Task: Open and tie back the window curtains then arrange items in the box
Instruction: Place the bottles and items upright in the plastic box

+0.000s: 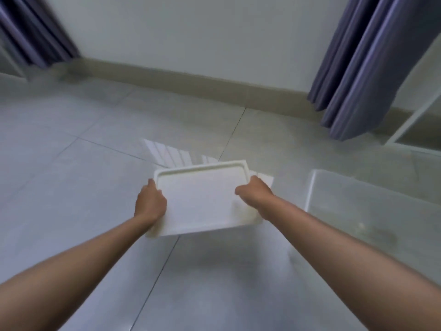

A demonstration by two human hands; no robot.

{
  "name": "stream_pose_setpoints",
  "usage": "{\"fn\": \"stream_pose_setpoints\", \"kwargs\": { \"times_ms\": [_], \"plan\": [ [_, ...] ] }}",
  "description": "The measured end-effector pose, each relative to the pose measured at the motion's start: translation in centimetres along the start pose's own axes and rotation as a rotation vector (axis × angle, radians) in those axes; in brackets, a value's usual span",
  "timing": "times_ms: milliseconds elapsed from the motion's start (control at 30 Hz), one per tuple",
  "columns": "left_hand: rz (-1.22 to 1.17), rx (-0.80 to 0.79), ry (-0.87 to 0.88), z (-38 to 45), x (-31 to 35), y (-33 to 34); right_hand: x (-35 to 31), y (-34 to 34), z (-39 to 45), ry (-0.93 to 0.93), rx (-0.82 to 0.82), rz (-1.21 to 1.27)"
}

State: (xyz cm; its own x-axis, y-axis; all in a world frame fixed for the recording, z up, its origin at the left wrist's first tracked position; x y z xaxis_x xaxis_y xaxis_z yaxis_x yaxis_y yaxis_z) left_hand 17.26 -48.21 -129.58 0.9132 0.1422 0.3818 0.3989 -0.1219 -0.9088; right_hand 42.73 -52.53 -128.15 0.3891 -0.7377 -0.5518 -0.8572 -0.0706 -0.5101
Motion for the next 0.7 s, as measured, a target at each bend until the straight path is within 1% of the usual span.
{"fn": "stream_pose_setpoints", "kwargs": {
  "times_ms": [67, 133, 267, 400, 467, 567, 633, 700],
  "plan": [
    [0.027, -0.179, -0.098, -0.9, -1.9, 1.0, 1.7, 2.3, -0.3, 0.052, -0.054, -0.022],
    [0.043, -0.308, -0.152, -1.8, -2.9, 1.7, 3.0, 3.7, -0.5, 0.06, -0.058, -0.063],
    [0.111, -0.416, -0.146, -2.6, -3.2, 2.8, 5.3, 5.2, -0.9, 0.07, -0.081, -0.135],
    [0.18, -0.462, -0.133, -2.8, -2.4, 3.2, 6.3, 5.7, -1.4, 0.062, -0.118, -0.235],
    [0.2, -0.457, -0.127, -2.5, -2.4, 3.6, 6.4, 5.8, -1.7, 0.051, -0.132, -0.27],
    [0.174, -0.462, -0.15, -2.5, -2.1, 3.5, 6.4, 5.4, -2.3, 0.038, -0.144, -0.3],
    [0.217, -0.468, -0.148, -2.5, -1.8, 3.7, 6.2, 5.2, -2.9, 0.051, -0.164, -0.297],
    [0.332, -0.375, -0.102, -2.5, -1.2, 3.8, 5.9, 4.9, -4.2, 0.03, -0.196, -0.318]
  ]
}}
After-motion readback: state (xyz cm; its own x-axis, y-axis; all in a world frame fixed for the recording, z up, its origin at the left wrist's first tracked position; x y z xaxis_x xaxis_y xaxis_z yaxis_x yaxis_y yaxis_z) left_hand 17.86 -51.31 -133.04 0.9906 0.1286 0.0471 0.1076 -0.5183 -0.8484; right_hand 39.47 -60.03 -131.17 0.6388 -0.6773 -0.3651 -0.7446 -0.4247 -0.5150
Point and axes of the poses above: each hand's wrist, its own z-axis towards the middle knuckle, its own y-axis out of the palm, x = y × z, the point moved 3 cm from there along z, towards the middle knuckle, and after that the axes turned 8 degrees about y, right-handed, at the moved point
